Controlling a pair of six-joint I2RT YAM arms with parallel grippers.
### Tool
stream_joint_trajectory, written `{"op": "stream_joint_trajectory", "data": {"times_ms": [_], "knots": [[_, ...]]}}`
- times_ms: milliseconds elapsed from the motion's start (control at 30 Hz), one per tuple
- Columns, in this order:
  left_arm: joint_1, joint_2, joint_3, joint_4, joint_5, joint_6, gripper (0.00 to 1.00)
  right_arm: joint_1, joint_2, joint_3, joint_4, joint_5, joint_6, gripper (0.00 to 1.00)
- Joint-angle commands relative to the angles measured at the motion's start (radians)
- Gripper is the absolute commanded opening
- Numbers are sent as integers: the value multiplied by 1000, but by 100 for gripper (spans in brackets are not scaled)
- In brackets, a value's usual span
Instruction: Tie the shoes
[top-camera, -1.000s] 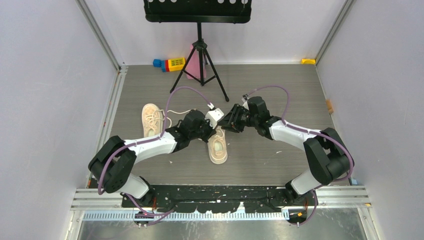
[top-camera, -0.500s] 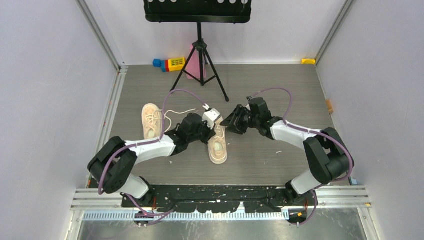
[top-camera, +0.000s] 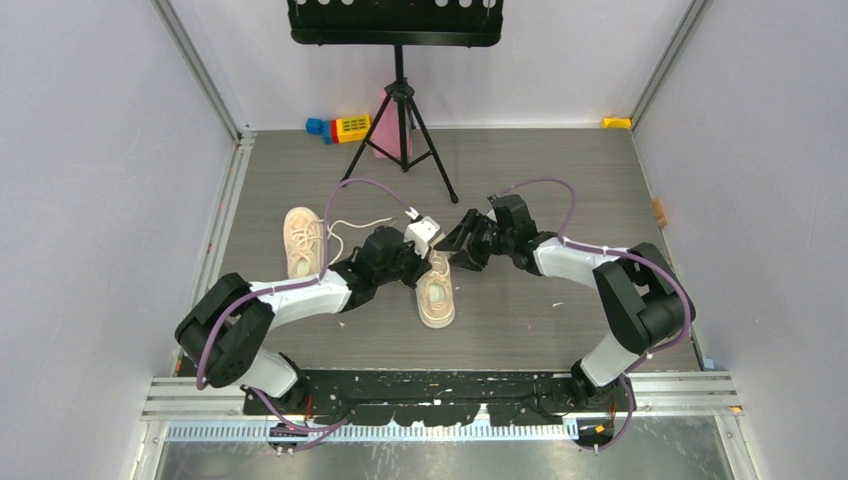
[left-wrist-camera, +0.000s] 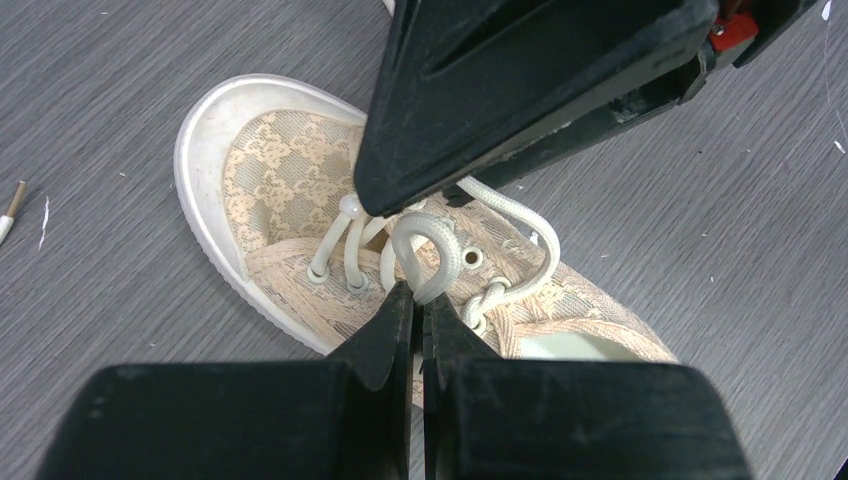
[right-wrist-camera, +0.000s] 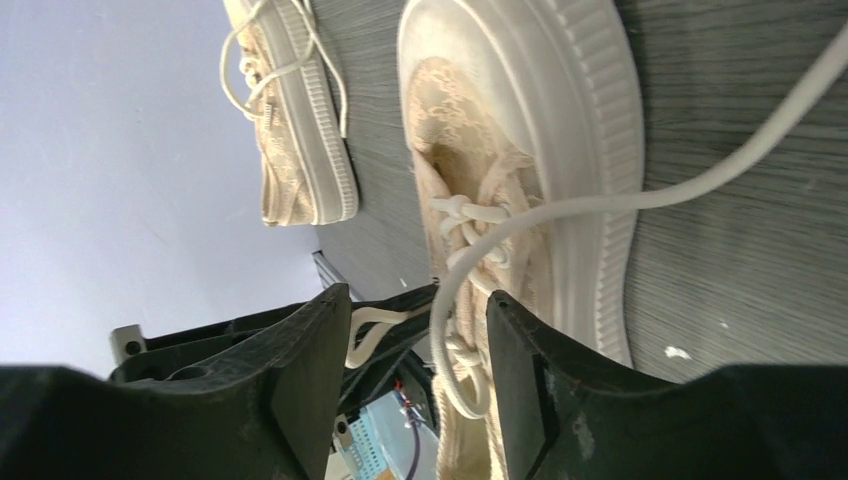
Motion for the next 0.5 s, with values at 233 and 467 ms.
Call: {"op": "stream_joint_trajectory", "data": {"times_ms": [233, 467], "knots": [[10, -11, 31, -4, -38, 26, 0, -7, -27, -9, 161, -91, 77, 55], [10, -1, 73, -61, -30, 39, 0, -10, -22, -7, 159, -117, 52, 52]]}}
